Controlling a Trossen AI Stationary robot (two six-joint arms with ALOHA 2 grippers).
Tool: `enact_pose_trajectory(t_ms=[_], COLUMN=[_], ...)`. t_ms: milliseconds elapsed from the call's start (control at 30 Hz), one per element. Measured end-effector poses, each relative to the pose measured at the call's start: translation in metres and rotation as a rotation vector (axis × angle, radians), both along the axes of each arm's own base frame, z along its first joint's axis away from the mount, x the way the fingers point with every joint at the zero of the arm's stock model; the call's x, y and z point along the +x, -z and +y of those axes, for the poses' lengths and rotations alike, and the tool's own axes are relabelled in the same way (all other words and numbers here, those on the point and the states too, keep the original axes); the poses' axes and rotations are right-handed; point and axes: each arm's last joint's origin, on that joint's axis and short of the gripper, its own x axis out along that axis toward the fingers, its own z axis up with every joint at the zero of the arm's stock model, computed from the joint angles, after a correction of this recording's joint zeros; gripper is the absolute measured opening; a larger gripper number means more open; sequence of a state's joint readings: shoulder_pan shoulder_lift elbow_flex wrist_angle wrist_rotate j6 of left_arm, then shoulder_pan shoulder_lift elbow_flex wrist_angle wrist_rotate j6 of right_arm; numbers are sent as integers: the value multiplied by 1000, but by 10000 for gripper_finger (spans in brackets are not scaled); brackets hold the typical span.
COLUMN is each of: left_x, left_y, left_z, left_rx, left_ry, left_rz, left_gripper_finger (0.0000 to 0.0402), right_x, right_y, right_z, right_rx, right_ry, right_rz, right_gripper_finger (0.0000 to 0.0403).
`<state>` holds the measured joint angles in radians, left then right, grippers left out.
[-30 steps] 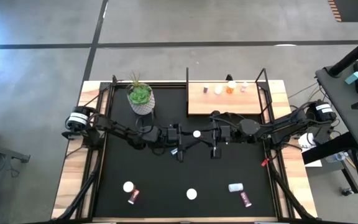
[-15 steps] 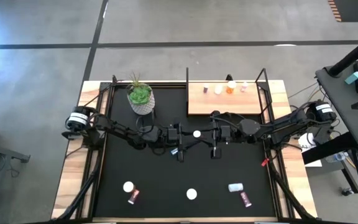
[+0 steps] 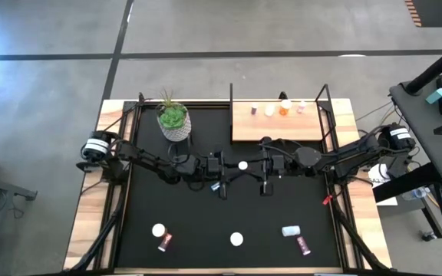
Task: Pick and place medicine bottles onto shelf by color
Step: Put the right blue pill bottle on the shelf aligned with the other blue pill bottle
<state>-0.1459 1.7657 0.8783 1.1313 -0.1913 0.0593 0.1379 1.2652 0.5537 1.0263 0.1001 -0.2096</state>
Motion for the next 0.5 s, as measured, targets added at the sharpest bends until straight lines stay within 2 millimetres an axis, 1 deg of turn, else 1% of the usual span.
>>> enact_pose_trajectory(t_ms=[100,267,500], left_x=[0,0,0], left_y=[0,1,4], left_z=[0,0,0], left_rx=[0,1,3], left_ry=[0,1,1], left_rz=[2,12,38], left_gripper_finger=[57,70,70], right_x=[0,0,0], right_y=[0,1,5], right_z=[0,0,0], right_rx=[0,5,17], right_ry=[0,-1,-1], right_rz=[1,8,80], right_gripper_finger=[112,115,120])
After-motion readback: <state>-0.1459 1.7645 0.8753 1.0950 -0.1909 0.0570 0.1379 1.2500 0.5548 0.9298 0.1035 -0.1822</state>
